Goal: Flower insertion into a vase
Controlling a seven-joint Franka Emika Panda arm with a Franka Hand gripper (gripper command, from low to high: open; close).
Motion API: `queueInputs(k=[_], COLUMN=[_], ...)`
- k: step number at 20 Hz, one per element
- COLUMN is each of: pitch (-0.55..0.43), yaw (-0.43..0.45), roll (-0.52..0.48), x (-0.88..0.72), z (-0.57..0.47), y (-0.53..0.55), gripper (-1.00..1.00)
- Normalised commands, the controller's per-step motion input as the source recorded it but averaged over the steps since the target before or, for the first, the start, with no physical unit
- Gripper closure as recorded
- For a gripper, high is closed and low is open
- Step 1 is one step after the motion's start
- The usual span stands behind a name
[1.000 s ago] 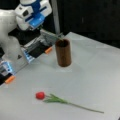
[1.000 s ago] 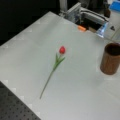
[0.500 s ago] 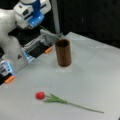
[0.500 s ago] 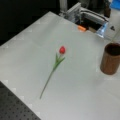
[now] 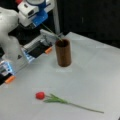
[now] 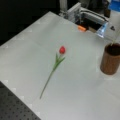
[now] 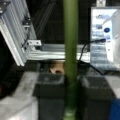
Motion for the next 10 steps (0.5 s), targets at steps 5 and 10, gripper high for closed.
queueInputs(k=[5, 10], pitch=[0.515, 0.444], yaw=[0.157, 0.132], roll=[-0.064, -0.065], x=[0.35, 0.28], z=[0.12, 0.08], y=[0.00, 0.00], gripper=[1.00, 1.00])
